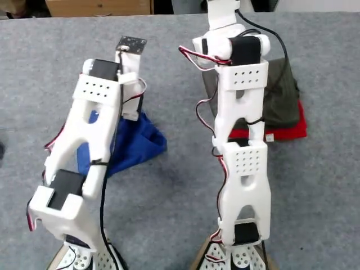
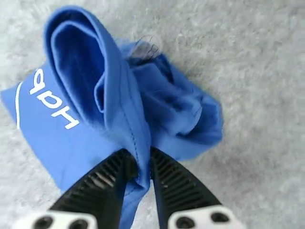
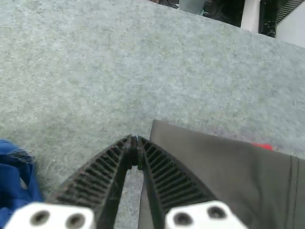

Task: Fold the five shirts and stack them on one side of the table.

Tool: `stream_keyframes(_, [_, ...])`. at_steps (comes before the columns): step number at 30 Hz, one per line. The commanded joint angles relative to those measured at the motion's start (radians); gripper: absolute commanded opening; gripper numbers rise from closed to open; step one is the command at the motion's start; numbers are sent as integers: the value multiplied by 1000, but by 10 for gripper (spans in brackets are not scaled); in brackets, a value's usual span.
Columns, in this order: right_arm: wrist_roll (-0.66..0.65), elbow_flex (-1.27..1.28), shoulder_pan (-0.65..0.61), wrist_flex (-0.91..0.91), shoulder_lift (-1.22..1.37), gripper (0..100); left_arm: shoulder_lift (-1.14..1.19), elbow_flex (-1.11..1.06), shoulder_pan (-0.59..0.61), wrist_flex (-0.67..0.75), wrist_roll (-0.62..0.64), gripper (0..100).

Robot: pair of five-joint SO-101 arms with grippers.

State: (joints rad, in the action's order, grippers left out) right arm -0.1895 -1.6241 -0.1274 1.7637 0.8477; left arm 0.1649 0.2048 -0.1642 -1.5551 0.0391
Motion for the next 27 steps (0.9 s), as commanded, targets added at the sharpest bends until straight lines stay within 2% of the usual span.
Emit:
stream_keyframes(1, [9, -45, 11, 3, -61, 15, 21, 13, -13, 38, 29, 47])
stream_keyframes(5, [9, -42, 11, 3, -56, 15, 12, 21, 28, 40, 57, 213])
stream_keyframes(10, [9, -42, -2, 3, -54, 15, -132, 160, 173, 29, 94, 220])
stream_keyframes(13, [9, -41, -40, 3, -54, 14, -233, 211, 349, 38, 97, 220])
stream_keyframes(16, [9, -36, -121, 3, -54, 14, -238, 157, 562, 61, 101, 208])
stream_keyframes(21, [9, 134, -348, 0, -53, 14, -118, -133, 868, 310, 86, 36])
stream_keyframes(27, [8, 446, -525, -213, -51, 14, 32, -409, 1026, 618, 54, 30])
